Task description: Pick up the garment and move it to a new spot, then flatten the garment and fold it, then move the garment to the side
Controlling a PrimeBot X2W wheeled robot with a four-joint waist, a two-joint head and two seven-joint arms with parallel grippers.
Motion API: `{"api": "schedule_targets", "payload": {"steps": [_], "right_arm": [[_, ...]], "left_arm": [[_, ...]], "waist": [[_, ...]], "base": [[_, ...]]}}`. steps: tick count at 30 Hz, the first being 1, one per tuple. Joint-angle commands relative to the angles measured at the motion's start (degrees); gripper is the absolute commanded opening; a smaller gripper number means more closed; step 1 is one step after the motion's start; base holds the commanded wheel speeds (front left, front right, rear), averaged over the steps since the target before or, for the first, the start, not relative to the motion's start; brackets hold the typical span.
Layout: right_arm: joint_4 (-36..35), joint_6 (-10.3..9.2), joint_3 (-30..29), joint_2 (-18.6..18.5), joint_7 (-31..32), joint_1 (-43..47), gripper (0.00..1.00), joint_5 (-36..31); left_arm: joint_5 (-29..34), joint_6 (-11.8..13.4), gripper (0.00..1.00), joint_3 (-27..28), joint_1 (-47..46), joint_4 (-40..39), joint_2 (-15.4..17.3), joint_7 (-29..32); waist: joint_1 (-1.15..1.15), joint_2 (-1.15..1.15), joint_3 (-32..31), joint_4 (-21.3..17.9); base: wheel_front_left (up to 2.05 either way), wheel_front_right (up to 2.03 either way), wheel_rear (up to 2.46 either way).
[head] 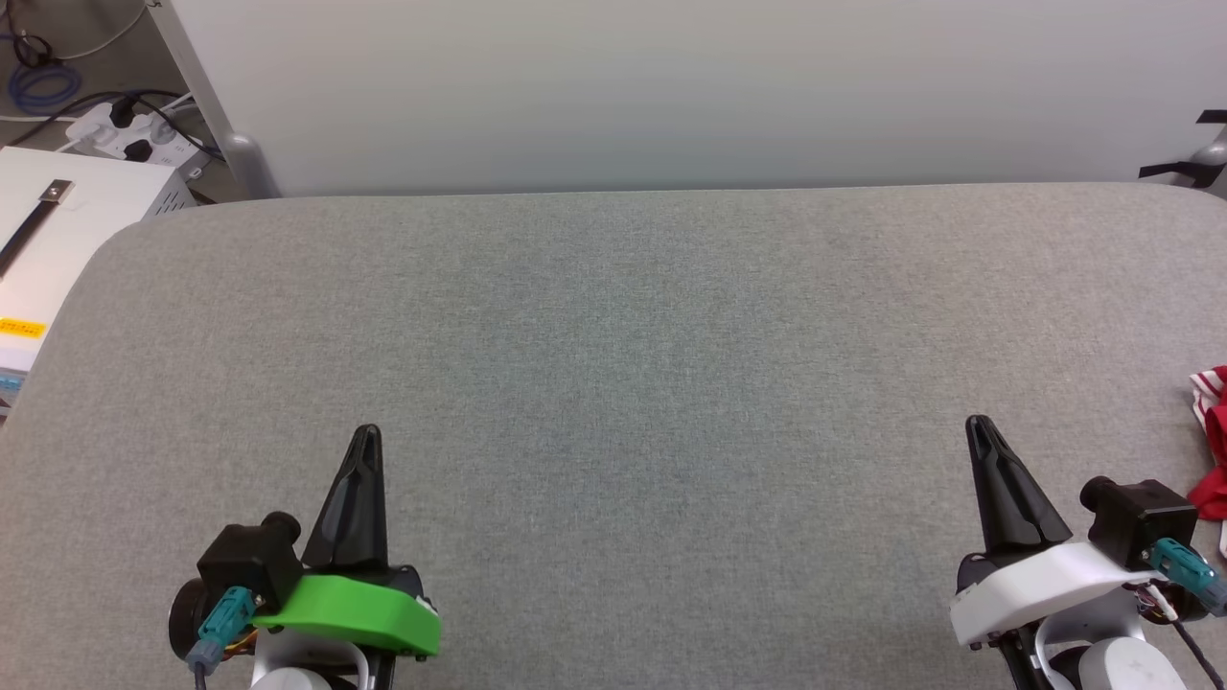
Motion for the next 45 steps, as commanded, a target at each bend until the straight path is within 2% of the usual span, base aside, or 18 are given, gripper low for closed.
{"api": "schedule_targets", "payload": {"steps": [1,45], "right_arm": [[-0.1,0.00,0.0,0.0,0.1,0.0,0.00,-0.3],[-1.9,-0.01,-1.0,1.1,3.4,0.6,0.00,-5.8]], "left_arm": [[0.2,0.1,0.00,0.0,0.0,-0.1,0.0,0.2],[4.9,2.3,0.00,0.1,0.2,-2.1,-0.2,5.3]], "waist": [[0.00,0.00,0.0,0.0],[0.00,0.00,-0.9,0.1]], "base": [[0.00,0.00,0.00],[0.00,0.00,0.00]]}}
